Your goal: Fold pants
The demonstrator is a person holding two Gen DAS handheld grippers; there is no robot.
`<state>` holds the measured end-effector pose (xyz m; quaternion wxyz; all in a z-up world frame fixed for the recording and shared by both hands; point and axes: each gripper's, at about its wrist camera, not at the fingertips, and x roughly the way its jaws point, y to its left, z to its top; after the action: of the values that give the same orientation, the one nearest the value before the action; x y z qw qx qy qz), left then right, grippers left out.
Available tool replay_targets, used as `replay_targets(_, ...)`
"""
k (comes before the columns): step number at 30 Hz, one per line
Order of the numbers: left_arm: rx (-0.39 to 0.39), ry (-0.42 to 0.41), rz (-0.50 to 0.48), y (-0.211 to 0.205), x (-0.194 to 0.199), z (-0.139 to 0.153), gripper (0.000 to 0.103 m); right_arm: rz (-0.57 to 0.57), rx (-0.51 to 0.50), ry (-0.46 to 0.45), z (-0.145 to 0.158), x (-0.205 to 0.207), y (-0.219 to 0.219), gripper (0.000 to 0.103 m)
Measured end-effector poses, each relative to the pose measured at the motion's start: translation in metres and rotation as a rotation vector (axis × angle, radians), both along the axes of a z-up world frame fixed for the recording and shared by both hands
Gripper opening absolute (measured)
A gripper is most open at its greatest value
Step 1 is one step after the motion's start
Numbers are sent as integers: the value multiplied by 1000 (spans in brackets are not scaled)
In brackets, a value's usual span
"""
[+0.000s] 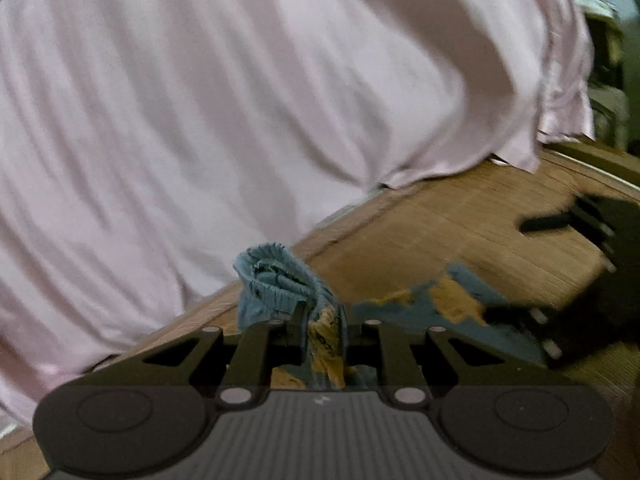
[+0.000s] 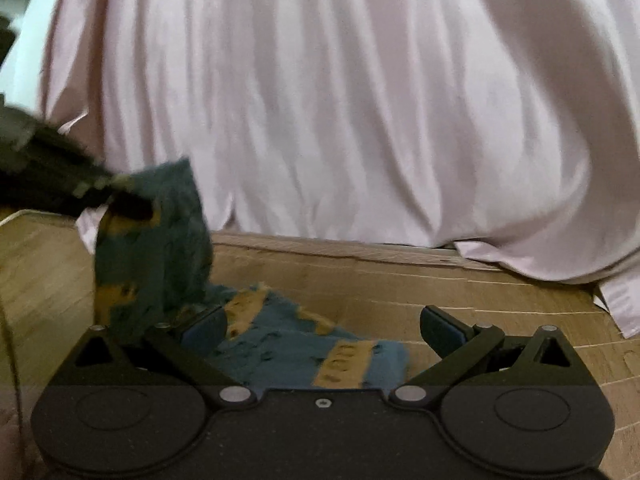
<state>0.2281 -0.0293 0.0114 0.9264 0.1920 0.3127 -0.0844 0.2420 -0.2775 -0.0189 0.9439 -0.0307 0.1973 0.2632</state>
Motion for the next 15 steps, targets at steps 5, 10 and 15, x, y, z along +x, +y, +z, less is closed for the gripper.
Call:
replay_targets(5,-32,70,-74,-36,6,-27,18,-79,13,-21,-1,25,-29,102)
replay_targets(10,7,106,-131,-63,7,-67,23,-103,99,39,-12,45,-55,102)
replay_targets(15,61,159,-113,-79,7,-101,53,-36,151,106,-22,56,-56,102)
